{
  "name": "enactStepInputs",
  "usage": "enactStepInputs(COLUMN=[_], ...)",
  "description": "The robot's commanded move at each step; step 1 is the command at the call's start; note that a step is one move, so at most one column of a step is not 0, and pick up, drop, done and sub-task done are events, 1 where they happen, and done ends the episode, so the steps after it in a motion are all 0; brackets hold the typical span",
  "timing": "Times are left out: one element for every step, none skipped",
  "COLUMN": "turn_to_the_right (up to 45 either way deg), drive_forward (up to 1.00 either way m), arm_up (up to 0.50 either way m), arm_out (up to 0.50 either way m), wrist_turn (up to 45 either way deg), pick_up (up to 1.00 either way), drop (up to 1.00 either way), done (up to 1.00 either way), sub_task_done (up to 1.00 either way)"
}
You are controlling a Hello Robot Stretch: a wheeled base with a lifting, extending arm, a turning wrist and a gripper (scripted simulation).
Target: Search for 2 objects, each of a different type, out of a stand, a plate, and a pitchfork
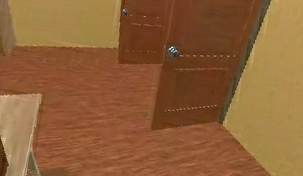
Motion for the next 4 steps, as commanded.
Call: enactStepInputs(turn_to_the_right=[45.0, 0.0, -45.0, -27.0], drive_forward=[0.00, 0.45, 0.00, 0.00], arm_up=[0.00, 0.00, 0.00, 0.00], arm_out=[0.00, 0.00, 0.00, 0.00], wrist_turn=[0.0, 0.0, 0.0, 0.0], pick_up=[0.00, 0.00, 0.00, 0.00], drop=[0.00, 0.00, 0.00, 0.00], done=[0.00, 0.00, 0.00, 0.00], sub_task_done=[0.00, 0.00, 0.00, 0.00])
